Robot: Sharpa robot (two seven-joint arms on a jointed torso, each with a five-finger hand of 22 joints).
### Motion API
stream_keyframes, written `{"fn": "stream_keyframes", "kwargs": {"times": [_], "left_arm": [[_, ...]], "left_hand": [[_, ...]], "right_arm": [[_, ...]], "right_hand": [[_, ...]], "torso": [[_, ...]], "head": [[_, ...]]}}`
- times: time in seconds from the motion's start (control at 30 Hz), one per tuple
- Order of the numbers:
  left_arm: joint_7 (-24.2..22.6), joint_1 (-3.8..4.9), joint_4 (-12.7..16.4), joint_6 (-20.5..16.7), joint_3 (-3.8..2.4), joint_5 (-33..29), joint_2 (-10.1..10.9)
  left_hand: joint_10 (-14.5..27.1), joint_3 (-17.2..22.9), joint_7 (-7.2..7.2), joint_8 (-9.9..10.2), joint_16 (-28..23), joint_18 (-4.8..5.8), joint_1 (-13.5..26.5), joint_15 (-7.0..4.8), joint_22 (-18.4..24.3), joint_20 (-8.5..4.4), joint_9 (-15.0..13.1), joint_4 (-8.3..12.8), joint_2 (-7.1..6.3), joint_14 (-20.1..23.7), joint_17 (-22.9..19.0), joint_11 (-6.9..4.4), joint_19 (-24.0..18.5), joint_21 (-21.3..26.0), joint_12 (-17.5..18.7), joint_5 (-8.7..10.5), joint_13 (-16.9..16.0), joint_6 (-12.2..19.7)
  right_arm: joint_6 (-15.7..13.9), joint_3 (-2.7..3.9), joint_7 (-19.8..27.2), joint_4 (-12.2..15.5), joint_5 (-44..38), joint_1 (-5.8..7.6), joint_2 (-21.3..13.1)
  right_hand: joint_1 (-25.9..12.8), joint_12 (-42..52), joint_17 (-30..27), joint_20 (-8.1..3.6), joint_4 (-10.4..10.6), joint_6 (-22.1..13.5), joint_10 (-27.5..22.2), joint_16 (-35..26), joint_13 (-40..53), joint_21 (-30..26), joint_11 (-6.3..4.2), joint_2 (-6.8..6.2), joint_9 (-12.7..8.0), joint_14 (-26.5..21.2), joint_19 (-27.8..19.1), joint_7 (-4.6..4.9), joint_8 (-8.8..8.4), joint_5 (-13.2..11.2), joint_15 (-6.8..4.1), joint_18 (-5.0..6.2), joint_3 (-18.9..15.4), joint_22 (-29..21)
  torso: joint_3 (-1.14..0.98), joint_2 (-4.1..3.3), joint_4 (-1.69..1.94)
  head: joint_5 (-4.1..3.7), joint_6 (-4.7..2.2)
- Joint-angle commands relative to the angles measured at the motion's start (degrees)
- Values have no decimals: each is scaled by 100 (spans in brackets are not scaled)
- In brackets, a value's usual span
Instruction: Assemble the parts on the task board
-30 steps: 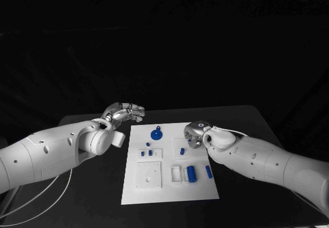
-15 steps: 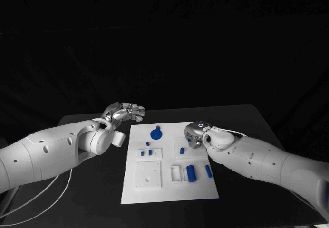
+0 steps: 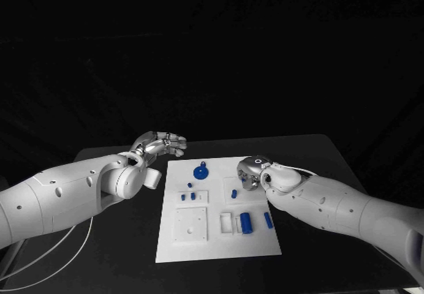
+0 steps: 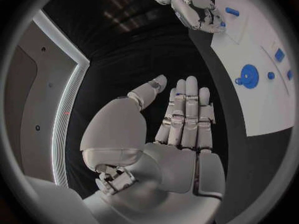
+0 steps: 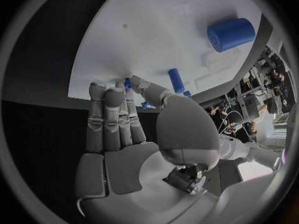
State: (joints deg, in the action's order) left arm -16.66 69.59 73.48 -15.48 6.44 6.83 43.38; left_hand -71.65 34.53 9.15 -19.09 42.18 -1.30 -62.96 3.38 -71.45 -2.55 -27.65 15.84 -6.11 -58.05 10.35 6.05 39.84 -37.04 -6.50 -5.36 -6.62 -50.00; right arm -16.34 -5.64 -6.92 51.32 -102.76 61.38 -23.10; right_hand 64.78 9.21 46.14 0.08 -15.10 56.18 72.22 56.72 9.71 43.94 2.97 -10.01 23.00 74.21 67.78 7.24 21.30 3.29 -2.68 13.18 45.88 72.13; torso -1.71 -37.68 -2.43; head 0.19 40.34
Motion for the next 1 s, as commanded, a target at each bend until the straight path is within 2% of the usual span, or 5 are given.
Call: {"fn": "stream_keyframes", "kwargs": {"times": [0.03, 0.27, 0.5, 0.83, 1.0], "left_arm": [[-22, 12, 16, 65, -7, -37, -22], [-18, 12, 18, 63, -7, -37, -20], [-17, 12, 15, 52, -7, -37, -18], [-22, 12, -10, 20, -7, -37, -8], [-22, 12, -21, 18, -7, -37, 1]], "left_hand": [[39, -22, 5, -18, -37, -23, 6, 5, -7, 29, 7, -5, 34, -26, 9, -11, -7, 23, 36, -4, 8, 47], [39, -22, 5, -19, -41, -25, 3, 2, -9, 28, 8, -4, 34, -35, 21, -11, -3, 25, 36, -6, 8, 49], [40, -22, 5, -20, -46, -26, 2, 1, -11, 27, 9, -4, 35, -41, 29, -10, 0, 26, 36, -7, 8, 50], [42, -22, 5, -20, -51, -27, -1, 0, -12, 26, 10, -4, 37, -43, 37, -10, 3, 28, 36, -8, 8, 52], [42, -21, 5, -21, -55, -28, -4, -1, -13, 25, 10, -3, 38, -45, 42, -10, 5, 29, 36, -9, 9, 53]], "right_arm": [[142, -37, 29, 15, -59, -68, 26], [-25, -38, -45, -56, -98, -71, 41], [-245, -36, -69, -81, -110, -82, 42], [-536, -30, -48, 18, -57, -82, -27], [-595, 11, -15, 133, 41, -80, -120]], "right_hand": [[14, 32, 40, -45, -1, 94, 143, 92, 72, 76, 7, 81, 11, -19, 72, -16, 41, -18, -74, 182, 74, 47], [44, 57, 97, -37, -8, 205, 241, 241, 180, 212, -37, 110, 33, -3, 154, -59, 77, -22, -114, 182, 209, 139], [56, 59, 112, -44, -14, 253, 274, 295, 235, 259, -51, 80, 42, 0, 171, -78, 89, -25, -128, 182, 278, 175], [64, 61, 122, -59, -9, 291, 303, 333, 276, 295, -64, 45, 50, 10, 192, -92, 100, -30, -139, 182, 324, 199], [68, 61, 124, -66, -1, 306, 315, 347, 294, 308, -69, 26, 54, 12, 201, -99, 104, -33, -145, 182, 345, 207]], "torso": [[0, -2, 0], [6, 1, 7], [4, -2, 6], [4, 2, 4], [4, 2, -1]], "head": [[0, 1], [-17, -1], [-10, -9], [9, -8], [19, -7]]}}
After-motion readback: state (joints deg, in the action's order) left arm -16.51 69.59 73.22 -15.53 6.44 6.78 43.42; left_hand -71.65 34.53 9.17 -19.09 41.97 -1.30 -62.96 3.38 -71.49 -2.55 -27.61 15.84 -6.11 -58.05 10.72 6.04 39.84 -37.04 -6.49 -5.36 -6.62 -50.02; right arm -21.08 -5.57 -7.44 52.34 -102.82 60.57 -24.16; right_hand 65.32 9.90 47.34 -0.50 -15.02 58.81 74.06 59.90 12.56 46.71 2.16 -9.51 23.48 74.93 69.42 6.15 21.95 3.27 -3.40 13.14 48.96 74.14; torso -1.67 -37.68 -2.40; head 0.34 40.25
